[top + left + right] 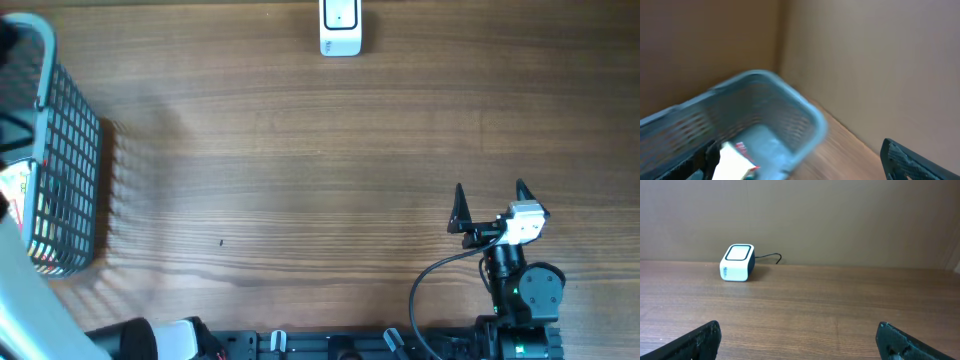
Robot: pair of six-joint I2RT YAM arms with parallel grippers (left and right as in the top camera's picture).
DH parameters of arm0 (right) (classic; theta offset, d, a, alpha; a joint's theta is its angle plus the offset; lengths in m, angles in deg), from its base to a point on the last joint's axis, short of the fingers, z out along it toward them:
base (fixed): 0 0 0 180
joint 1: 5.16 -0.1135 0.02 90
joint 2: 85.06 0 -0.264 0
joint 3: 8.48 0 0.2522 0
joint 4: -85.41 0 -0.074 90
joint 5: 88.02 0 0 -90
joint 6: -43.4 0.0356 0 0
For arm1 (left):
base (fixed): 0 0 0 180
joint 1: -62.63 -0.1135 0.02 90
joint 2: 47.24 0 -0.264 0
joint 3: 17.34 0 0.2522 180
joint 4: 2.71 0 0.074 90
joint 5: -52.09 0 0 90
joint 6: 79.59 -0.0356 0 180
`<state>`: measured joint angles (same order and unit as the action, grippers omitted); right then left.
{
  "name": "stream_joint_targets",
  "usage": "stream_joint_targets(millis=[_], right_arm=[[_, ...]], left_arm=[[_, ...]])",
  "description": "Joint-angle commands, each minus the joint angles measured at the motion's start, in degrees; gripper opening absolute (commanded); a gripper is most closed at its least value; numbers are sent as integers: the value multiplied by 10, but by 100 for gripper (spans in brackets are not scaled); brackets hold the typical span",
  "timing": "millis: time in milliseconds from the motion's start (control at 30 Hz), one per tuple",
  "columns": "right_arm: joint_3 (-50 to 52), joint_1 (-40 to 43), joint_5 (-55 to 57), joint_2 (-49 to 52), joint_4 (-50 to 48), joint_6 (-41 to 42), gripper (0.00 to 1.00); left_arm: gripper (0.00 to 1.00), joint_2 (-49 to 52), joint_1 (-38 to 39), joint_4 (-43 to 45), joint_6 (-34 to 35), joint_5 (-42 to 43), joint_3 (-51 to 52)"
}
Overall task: Scan the item barcode
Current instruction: 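Reach the left gripper into the basket and grasp a snack bag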
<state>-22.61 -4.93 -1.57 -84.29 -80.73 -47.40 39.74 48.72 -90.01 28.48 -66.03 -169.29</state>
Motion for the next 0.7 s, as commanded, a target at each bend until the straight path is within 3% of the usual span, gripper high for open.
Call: stream_joint_targets(millis=[0,67,167,333,433,567,667], right_arm=[[0,3,3,-3,-2,-6,100],[0,3,3,-3,-2,-6,100],[0,3,3,-3,-2,-6,100],[0,3,3,-3,-2,-6,100],[0,3,3,-3,-2,-6,100],[0,3,3,-3,-2,-6,100],[0,3,3,-3,-2,-6,100]], left_arm=[[100,29,-86,-18,64,-47,-7],[100,41,-122,-17,83,-37,3],[100,72,-169,-16,89,47,21],[100,154,-211,-17,9,50,25],[100,191,-238,-21,3,44,25],[100,231,-260,-34,-102,106,31],[100,264,-290,-39,-136,169,64]])
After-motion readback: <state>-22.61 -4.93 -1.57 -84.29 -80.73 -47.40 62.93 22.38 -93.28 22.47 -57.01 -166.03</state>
